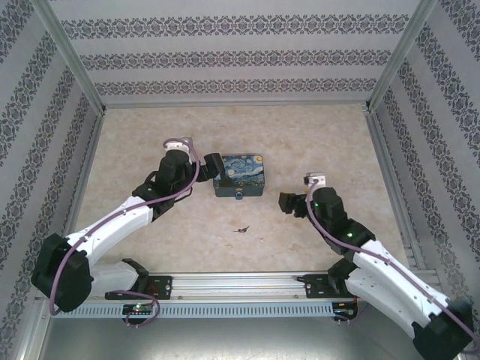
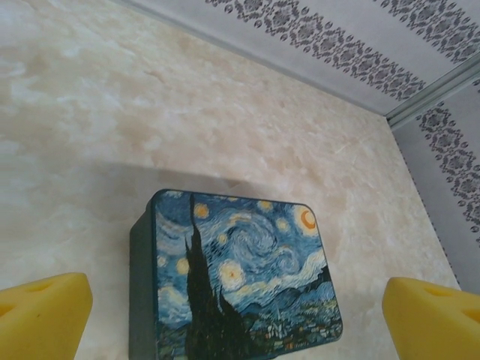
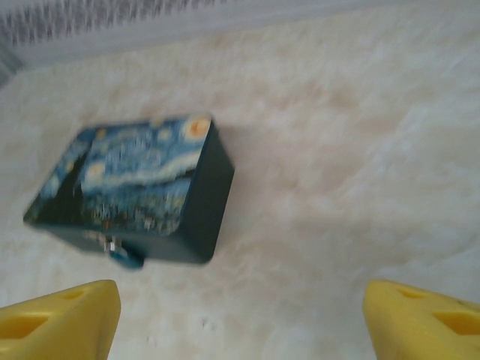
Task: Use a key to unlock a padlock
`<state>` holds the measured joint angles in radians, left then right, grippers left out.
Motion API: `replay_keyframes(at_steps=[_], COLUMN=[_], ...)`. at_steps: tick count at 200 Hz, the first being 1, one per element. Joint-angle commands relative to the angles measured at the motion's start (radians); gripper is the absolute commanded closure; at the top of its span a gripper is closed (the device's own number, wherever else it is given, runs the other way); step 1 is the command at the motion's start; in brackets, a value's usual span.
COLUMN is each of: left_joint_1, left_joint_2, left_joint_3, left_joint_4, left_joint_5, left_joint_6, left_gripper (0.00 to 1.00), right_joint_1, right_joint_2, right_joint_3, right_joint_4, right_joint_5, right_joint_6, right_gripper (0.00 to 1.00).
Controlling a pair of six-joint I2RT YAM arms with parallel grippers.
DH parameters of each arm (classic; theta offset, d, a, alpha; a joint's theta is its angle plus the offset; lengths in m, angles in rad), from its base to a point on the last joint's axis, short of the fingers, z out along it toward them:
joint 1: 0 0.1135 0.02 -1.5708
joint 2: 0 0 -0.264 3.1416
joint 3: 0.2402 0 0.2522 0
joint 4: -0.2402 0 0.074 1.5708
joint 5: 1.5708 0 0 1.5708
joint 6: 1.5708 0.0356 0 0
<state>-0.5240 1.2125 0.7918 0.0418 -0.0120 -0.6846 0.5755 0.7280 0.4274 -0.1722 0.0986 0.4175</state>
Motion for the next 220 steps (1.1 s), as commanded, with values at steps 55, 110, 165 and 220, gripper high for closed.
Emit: replay_keyframes(at_steps=[55,110,165,220], left_joint_1=[-0.007,0.053,0.152,0.185], left_joint_2=[-0.034,-0.064,-0.091,-0.096], left_joint_3=[-0.036,-0.055,-0.097,-0.104], left_joint_4=[-0.162,-0.241,-0.241,-0.241], left_joint_5=[0.038,0.052,0.134,0.163], left_joint_6=[-0.078,-0.117,-0.138,-0.132], left_gripper=[0.01,0.01,0.01,0.01], right_joint_1=[0.275,0.322,0.332,0.349], right_joint_2=[0.453,0.722,0.831,0.933], right_joint_3=[0.214,0.409,0.481,0.564], right_joint_4=[-0.107,-0.157,-0.189,-0.275], right_joint_5=[-0.069,-0.172,-0.231,-0.208], right_joint_6=[-0.084,-0.211,-0.252,-0.301], right_gripper=[0.3,0.39,0.45,0.51])
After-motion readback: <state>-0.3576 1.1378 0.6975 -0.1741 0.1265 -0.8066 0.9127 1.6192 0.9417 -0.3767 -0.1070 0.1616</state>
